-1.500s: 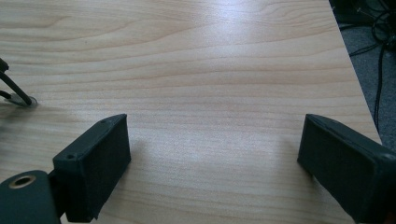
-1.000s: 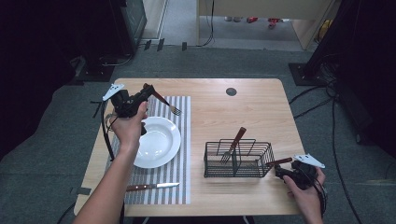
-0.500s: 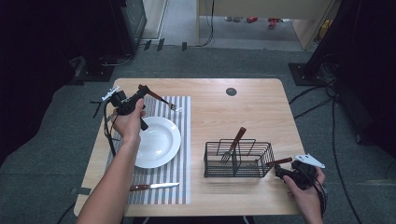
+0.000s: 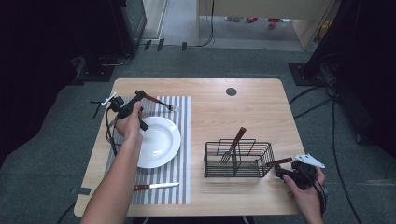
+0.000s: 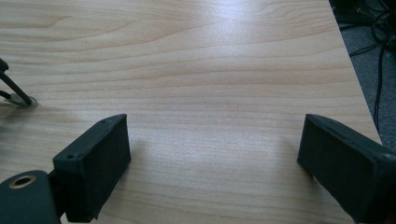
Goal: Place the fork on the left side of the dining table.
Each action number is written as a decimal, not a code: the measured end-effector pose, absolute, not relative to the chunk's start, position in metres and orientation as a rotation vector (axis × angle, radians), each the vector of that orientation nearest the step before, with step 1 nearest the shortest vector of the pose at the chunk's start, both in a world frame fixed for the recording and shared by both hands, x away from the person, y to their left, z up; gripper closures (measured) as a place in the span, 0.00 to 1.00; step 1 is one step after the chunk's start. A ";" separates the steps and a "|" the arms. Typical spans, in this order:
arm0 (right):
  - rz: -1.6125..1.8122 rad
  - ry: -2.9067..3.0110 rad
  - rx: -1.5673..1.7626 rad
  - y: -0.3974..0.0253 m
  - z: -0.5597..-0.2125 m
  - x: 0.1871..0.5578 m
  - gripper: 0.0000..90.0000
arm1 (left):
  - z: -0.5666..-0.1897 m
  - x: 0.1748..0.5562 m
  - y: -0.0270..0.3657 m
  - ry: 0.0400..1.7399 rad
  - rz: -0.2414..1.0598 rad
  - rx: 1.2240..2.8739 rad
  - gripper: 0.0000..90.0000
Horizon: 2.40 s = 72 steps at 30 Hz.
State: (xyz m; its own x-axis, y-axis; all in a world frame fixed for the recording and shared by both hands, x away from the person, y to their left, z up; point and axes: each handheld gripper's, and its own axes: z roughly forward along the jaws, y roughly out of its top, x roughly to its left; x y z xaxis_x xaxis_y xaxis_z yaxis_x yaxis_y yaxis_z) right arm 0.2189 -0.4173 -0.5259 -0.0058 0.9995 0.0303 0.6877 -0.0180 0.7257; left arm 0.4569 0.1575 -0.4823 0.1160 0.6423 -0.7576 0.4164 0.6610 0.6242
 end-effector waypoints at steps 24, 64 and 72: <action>0.782 1.745 1.758 -0.417 -0.526 0.219 0.10 | -0.501 0.468 0.168 1.726 0.248 1.134 0.61; 0.782 1.745 1.757 -0.417 -0.526 0.219 0.10 | -0.498 0.540 0.174 1.708 0.334 1.762 0.91; 0.782 1.745 1.757 -0.417 -0.526 0.219 0.10 | -0.498 0.534 0.176 1.702 0.366 1.782 0.91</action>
State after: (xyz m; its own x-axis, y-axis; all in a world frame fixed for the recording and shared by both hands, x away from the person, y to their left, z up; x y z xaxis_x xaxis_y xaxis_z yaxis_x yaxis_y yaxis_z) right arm 0.2188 -0.4173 -0.5259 -0.0058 0.9995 0.0300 0.6873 -0.0178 0.7261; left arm 0.5343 0.1764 -0.4980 0.1228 0.9666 -0.2249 0.7886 0.0426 0.6135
